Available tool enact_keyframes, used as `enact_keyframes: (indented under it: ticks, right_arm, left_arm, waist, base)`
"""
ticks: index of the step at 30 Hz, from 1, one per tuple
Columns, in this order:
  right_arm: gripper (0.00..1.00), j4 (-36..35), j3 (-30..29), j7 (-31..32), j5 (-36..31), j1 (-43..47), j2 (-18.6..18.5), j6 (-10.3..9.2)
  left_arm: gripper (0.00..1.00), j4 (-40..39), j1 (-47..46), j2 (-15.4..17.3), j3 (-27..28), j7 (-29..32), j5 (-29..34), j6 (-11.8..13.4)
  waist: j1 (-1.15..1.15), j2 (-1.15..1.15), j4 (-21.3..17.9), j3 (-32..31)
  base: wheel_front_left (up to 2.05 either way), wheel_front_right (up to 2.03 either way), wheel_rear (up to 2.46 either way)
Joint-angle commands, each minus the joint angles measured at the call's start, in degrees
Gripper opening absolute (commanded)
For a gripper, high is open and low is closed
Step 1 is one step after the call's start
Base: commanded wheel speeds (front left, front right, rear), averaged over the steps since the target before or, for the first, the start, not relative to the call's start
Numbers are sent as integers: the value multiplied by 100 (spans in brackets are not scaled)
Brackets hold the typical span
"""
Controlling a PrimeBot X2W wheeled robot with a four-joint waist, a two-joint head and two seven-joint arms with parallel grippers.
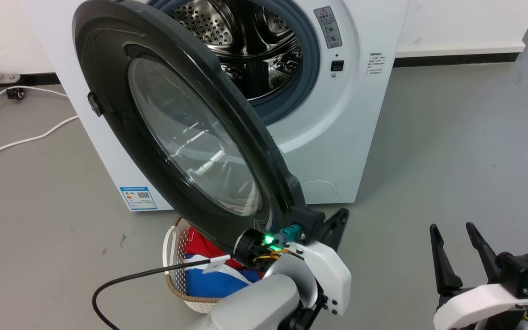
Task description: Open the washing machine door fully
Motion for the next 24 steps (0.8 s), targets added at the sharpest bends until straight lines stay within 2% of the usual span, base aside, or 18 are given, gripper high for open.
enact_keyframes:
  ticks: [1,11,24]
  right_arm:
    - [100,5,-11,1,-19,-82,15,-1]
    - [100,64,-35,-15,43,-70,15,-1]
    - [100,80,-201,-48,92,18,15,-1]
  left_arm:
    - [0,100,-125,0,20,-58,-62,63]
    - [0,390,-190,7,201,-143,-256,133]
    - [0,296,366,52,770,-136,387,99]
  waist:
    - [0,0,7,17]
    - [0,0,79,18]
    - [0,0,203,-9]
  base:
    - [0,0,0]
    - [0,0,0]
    - [0,0,0]
